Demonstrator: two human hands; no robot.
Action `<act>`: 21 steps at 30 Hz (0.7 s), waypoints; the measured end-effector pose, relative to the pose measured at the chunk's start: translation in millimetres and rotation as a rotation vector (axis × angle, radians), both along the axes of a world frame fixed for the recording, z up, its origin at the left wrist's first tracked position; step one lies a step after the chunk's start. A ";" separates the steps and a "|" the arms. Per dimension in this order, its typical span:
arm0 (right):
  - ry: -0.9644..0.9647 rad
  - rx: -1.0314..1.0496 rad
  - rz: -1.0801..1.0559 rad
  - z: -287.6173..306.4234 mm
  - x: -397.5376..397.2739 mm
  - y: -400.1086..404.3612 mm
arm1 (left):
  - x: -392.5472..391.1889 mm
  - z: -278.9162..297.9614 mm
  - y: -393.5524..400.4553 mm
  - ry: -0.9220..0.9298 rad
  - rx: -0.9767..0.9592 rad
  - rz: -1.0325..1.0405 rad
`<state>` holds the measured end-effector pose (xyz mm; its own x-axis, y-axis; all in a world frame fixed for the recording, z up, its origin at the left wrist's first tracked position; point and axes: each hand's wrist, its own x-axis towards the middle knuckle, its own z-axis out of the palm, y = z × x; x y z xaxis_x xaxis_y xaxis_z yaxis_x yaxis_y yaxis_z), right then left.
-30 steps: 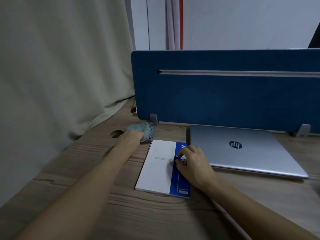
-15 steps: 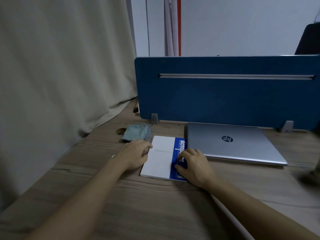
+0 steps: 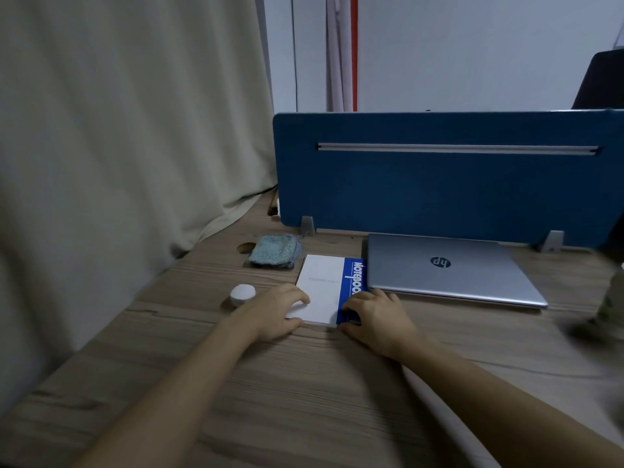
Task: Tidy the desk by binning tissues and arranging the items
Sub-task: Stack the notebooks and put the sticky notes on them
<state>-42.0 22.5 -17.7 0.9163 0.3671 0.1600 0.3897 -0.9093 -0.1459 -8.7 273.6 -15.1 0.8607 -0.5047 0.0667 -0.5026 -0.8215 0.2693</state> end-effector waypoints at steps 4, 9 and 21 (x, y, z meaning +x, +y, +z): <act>-0.022 -0.031 -0.008 1.5 8.6 -0.3 | 6.0 -1.4 -2.9 -0.036 -0.015 0.013; -0.054 -0.079 -0.032 2.4 27.2 3.1 | 18.5 -7.0 -7.4 -0.125 -0.044 0.052; -0.073 -0.041 -0.102 -4.5 77.1 -2.2 | 59.1 -14.1 -26.3 -0.229 -0.086 0.090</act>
